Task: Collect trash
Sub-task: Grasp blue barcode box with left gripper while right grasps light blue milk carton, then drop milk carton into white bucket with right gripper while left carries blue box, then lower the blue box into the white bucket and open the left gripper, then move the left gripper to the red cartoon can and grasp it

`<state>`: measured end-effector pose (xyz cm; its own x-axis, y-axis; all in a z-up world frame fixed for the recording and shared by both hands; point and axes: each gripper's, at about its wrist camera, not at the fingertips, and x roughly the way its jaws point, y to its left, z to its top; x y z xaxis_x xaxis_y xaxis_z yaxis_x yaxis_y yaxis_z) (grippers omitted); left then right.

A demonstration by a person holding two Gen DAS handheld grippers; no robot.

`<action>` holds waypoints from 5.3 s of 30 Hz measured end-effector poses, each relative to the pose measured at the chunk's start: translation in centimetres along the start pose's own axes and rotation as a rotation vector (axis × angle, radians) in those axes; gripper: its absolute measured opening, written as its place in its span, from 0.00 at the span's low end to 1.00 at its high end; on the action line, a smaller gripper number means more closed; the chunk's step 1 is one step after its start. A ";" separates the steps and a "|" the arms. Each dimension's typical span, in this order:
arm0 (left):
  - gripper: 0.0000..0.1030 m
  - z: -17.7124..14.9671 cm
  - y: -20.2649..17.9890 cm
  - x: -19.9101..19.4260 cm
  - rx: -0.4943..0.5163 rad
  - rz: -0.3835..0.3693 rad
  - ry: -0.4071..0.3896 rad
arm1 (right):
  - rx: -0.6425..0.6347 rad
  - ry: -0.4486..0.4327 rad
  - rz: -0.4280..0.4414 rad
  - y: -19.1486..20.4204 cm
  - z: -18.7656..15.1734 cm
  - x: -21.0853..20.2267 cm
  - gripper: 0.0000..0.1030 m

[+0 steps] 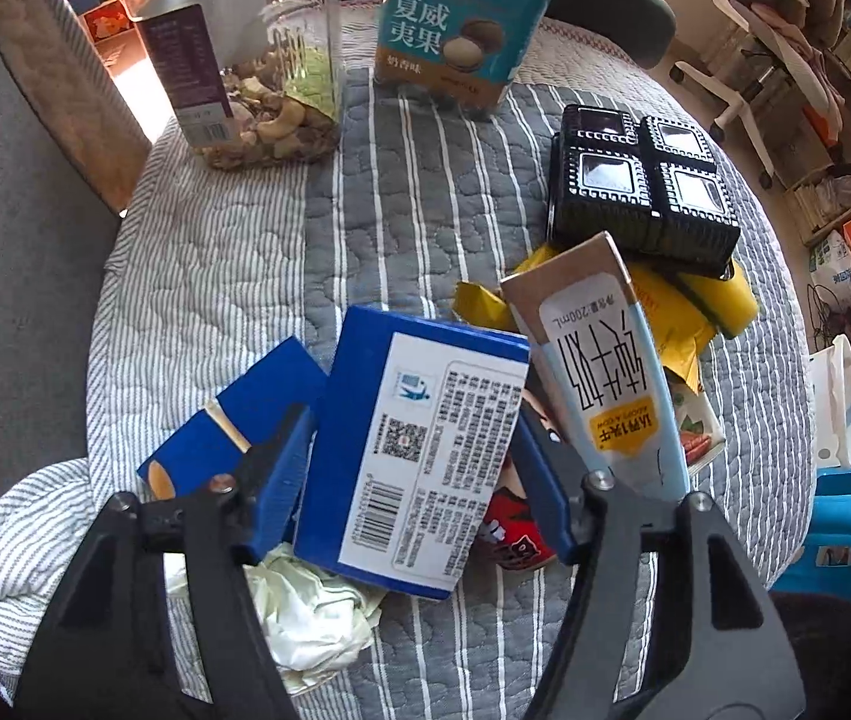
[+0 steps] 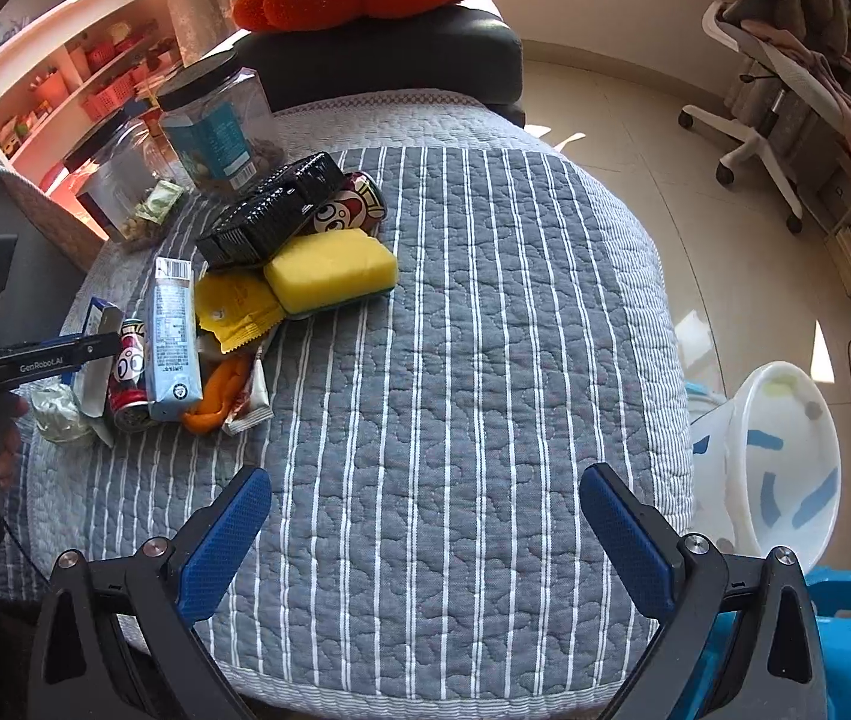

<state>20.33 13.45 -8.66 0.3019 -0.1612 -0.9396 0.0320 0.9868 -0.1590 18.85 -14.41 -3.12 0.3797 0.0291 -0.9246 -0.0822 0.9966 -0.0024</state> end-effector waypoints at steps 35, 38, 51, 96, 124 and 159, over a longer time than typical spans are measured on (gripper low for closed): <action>0.63 -2.8 -1.3 -7.1 0.036 0.089 -0.137 | -0.027 0.019 0.365 9.8 4.3 5.4 0.39; 0.63 -2.8 -3.2 -7.5 0.057 0.080 -0.151 | -0.004 -0.022 0.337 6.9 4.1 3.0 0.39; 0.63 -1.4 -15.5 -8.3 0.205 -0.026 -0.211 | 0.219 -0.104 0.179 -9.4 -0.1 -4.4 0.39; 0.63 -3.0 -44.0 -0.5 0.462 -0.332 -0.142 | 0.706 -0.036 -0.109 -33.8 -14.2 -8.3 0.64; 0.99 -3.5 -41.6 -0.2 0.461 -0.184 -0.200 | 0.650 -0.036 -0.164 -33.1 -15.6 -10.0 0.69; 0.99 -4.4 -10.0 -6.7 0.114 0.090 -0.127 | 0.219 0.022 -0.085 -10.6 -4.2 -2.6 0.77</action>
<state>13.76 4.53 -2.14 0.4257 -0.0758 -0.9017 0.1051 0.9939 -0.0340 14.90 -25.32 -2.27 0.3565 -0.0547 -0.9327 0.1524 0.9883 0.0003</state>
